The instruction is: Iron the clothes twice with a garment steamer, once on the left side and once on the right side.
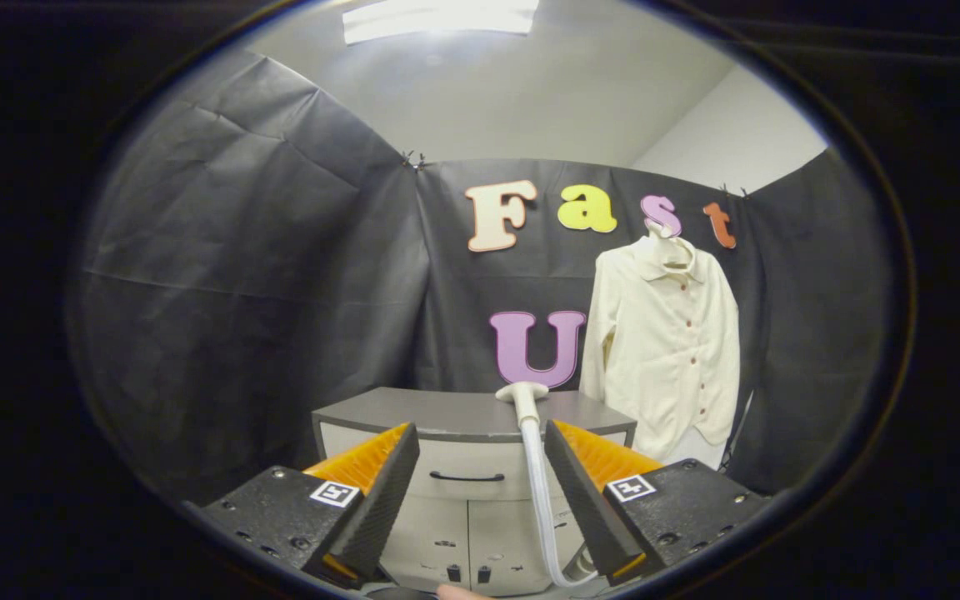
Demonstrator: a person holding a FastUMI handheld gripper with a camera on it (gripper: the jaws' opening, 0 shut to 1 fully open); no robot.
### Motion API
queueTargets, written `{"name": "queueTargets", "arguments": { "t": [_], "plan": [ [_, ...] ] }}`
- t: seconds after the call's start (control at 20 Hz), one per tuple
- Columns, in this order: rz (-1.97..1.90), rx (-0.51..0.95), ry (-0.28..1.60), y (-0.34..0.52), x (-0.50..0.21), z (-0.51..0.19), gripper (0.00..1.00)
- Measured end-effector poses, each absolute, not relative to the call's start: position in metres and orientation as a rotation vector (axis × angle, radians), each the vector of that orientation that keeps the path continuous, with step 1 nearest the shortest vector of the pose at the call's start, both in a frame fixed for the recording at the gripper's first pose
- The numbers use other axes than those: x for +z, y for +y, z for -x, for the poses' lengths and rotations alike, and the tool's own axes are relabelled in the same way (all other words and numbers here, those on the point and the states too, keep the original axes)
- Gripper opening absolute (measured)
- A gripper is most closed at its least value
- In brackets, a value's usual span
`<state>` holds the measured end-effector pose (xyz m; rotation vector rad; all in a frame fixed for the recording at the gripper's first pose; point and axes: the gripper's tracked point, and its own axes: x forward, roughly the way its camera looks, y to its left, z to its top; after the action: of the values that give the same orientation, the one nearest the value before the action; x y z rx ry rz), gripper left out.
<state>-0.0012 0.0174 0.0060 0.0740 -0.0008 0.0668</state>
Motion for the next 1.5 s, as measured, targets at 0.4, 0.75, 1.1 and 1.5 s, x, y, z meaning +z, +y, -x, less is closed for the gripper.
{"name": "queueTargets", "arguments": {
  "t": [0.4, 0.75, 1.1, 1.5],
  "plan": [
    [-0.129, 0.09, 0.041, 0.015, -0.003, -0.014, 0.92],
    [-0.127, 0.074, 0.049, 0.011, -0.007, -0.029, 0.92],
    [-0.108, 0.07, 0.053, 0.01, -0.008, -0.057, 0.92],
    [-0.102, 0.042, 0.101, -0.005, -0.022, -0.12, 0.92]
  ]
}}
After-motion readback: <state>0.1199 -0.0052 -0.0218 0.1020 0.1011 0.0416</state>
